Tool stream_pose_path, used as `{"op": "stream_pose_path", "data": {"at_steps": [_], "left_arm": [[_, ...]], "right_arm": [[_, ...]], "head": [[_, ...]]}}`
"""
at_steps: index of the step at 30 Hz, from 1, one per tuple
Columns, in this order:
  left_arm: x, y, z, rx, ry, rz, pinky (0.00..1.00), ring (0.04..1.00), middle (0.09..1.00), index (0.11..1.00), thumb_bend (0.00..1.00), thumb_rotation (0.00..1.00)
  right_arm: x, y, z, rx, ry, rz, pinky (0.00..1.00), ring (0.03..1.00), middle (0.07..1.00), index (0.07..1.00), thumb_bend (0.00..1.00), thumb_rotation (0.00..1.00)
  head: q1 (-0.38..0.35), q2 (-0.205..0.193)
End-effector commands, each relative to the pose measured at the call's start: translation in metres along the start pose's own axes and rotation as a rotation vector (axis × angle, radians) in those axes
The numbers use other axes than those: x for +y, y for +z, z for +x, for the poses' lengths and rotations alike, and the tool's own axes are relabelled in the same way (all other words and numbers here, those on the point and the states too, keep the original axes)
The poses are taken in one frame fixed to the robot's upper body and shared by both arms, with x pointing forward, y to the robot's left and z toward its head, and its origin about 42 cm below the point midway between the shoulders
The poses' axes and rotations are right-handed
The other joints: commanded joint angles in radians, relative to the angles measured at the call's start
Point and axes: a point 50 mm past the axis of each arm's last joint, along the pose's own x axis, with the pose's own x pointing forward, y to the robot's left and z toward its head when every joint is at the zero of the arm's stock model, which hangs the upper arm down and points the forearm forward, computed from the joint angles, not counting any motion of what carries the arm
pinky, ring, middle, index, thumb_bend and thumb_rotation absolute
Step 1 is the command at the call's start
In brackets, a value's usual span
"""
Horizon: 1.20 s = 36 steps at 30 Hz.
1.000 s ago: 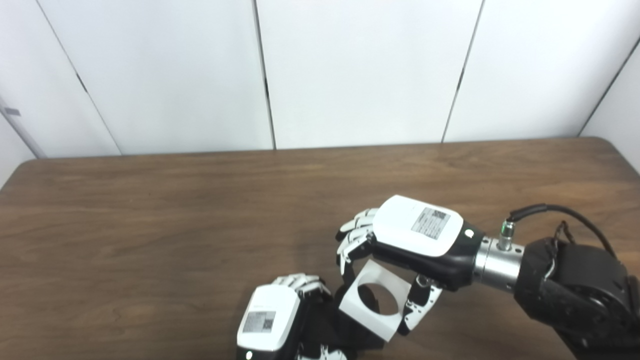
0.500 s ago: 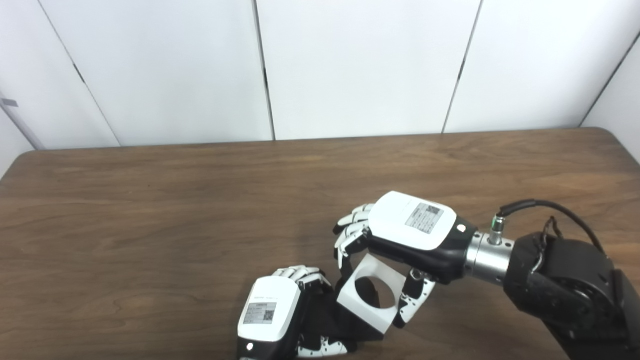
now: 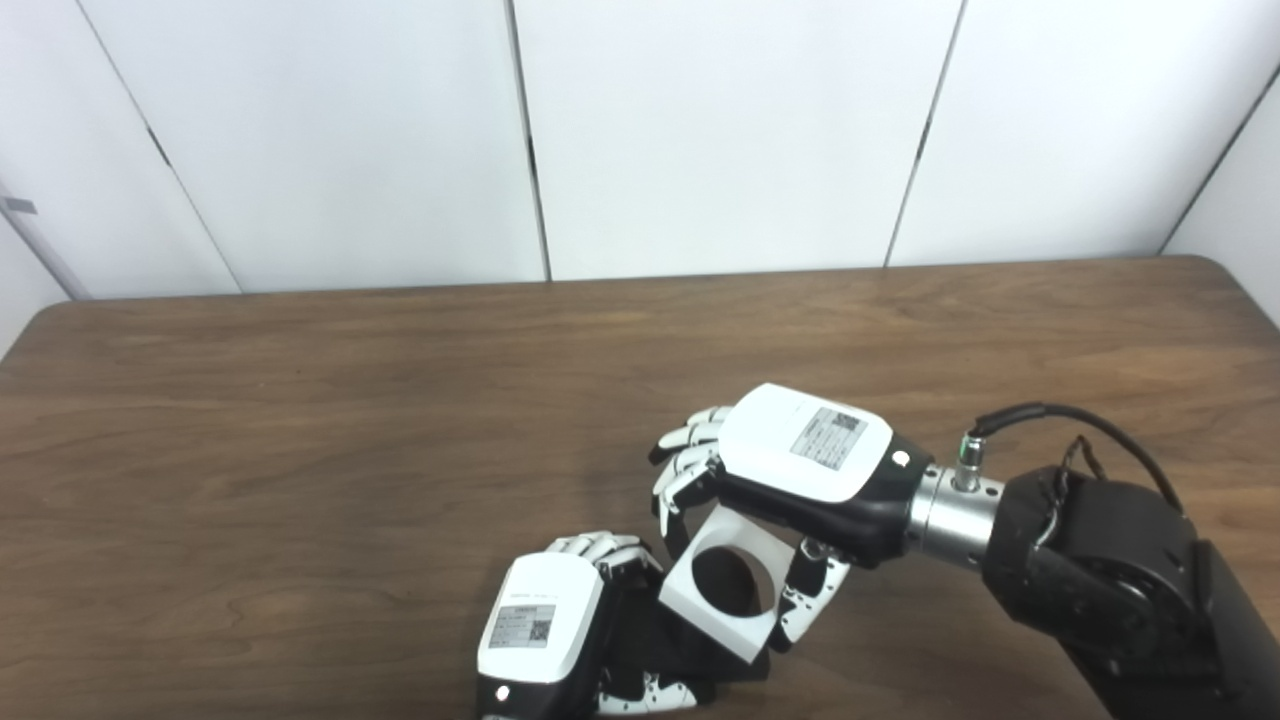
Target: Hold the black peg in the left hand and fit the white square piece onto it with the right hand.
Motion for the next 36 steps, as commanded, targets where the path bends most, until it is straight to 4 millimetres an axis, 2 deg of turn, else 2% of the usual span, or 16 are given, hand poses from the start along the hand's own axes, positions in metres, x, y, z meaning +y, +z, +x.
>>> {"op": "stream_pose_path", "data": {"at_steps": [1, 26, 27, 28, 29, 30, 33, 36], "left_arm": [[-0.017, 0.007, -0.005, 0.007, -0.119, -0.019, 0.75, 0.784, 0.748, 0.489, 0.51, 0.06], [-0.015, 0.011, -0.003, 0.011, -0.125, -0.028, 0.75, 0.794, 0.754, 0.489, 0.51, 0.06], [-0.014, 0.011, -0.003, 0.012, -0.125, -0.027, 0.75, 0.793, 0.753, 0.489, 0.51, 0.06], [-0.014, 0.011, -0.003, 0.012, -0.125, -0.025, 0.75, 0.792, 0.753, 0.489, 0.51, 0.06], [-0.014, 0.011, -0.003, 0.012, -0.126, -0.024, 0.75, 0.792, 0.752, 0.489, 0.51, 0.06], [-0.014, 0.011, -0.003, 0.012, -0.126, -0.024, 0.75, 0.793, 0.753, 0.489, 0.5, 0.06], [-0.015, 0.01, -0.003, 0.015, -0.128, -0.033, 0.76, 0.795, 0.754, 0.489, 0.5, 0.06], [-0.014, 0.01, -0.003, 0.014, -0.129, -0.031, 0.76, 0.794, 0.754, 0.49, 0.5, 0.06]], "right_arm": [[-0.006, 0.002, 0.003, -0.024, -0.033, -0.035, 0.87, 0.866, 0.723, 0.483, 0.52, 0.13], [0.01, 0.006, 0.016, 0.0, 0.027, -0.043, 0.91, 0.879, 0.74, 0.488, 0.52, 0.15], [0.009, 0.006, 0.015, 0.012, 0.045, -0.047, 0.94, 0.895, 0.76, 0.575, 0.76, 0.28], [0.007, 0.007, 0.015, 0.024, 0.064, -0.053, 0.95, 0.91, 0.783, 0.629, 0.87, 0.36], [0.006, 0.007, 0.015, 0.035, 0.082, -0.058, 0.97, 0.924, 0.809, 0.674, 0.93, 0.43], [0.005, 0.007, 0.014, 0.047, 0.093, -0.059, 0.99, 0.944, 0.848, 0.731, 0.97, 0.51], [0.002, 0.006, 0.011, 0.07, 0.096, -0.049, 1.0, 0.982, 0.921, 0.853, 1.0, 0.64], [0.0, 0.006, 0.007, 0.089, 0.08, -0.044, 1.0, 0.999, 0.955, 0.905, 1.0, 0.72]], "head": [[-0.001, 0.001], [0.007, 0.011], [0.007, 0.011], [0.005, 0.011], [0.005, 0.011], [0.005, 0.011], [0.007, 0.011], [0.007, 0.011]]}}
